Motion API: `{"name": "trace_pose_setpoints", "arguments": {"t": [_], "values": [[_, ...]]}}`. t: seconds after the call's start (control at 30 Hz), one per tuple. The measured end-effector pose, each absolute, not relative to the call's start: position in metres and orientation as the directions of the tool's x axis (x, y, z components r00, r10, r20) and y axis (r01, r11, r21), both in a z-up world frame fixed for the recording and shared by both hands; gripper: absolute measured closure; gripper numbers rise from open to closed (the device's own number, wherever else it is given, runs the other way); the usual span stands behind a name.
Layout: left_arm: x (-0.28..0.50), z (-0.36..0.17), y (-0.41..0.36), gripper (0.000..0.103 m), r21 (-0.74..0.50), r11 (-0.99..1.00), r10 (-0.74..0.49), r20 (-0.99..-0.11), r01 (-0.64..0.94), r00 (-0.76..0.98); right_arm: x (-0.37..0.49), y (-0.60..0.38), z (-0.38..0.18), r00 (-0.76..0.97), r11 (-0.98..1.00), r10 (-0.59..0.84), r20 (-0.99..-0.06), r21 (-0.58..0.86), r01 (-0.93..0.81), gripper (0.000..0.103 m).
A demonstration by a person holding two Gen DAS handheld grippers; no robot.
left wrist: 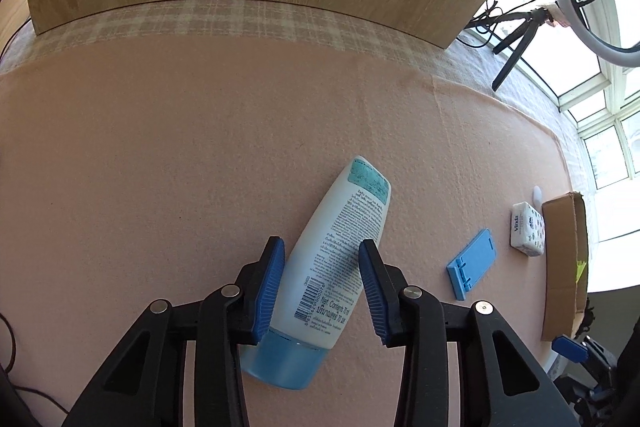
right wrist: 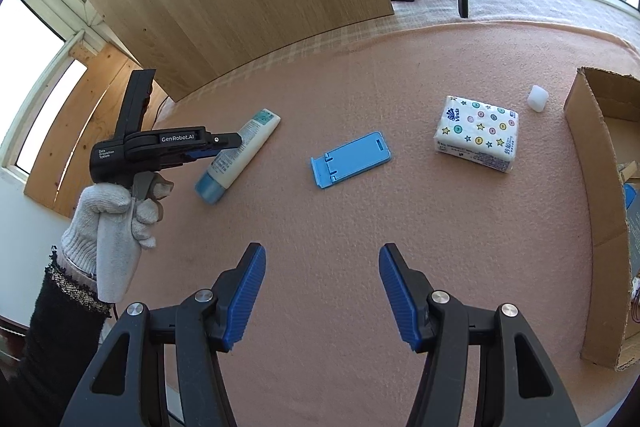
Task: Organize objects
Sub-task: 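Move the open left gripper to the white lotion tube and straddle it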
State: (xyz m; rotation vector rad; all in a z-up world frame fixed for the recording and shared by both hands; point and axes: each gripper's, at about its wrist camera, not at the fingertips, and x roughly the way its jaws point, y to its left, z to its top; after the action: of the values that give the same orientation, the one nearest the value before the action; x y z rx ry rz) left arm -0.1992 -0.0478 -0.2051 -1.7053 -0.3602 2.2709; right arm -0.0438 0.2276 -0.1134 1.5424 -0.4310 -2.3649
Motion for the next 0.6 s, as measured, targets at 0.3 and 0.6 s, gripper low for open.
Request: {"name": "trace_pose_setpoints", "arguments": {"t": [0.3,0.6], "values": [[-0.164,-0.205,-0.041,0.068,-0.404,-0.911,0.411,-0.866,-0.086,-0.284,-0.061,0.216,-0.118,-0.364,-0.905,-0.419,-0.832,0.416,0.092,0.048],[-0.093,-0.205,-0.001,0.068,-0.441,-0.891,0.452,-0.842,-0.107,-0.293,-0.073,0.219,-0.127,-0.336,-0.879,-0.469,-0.817,0.471,0.081,0.048]]}}
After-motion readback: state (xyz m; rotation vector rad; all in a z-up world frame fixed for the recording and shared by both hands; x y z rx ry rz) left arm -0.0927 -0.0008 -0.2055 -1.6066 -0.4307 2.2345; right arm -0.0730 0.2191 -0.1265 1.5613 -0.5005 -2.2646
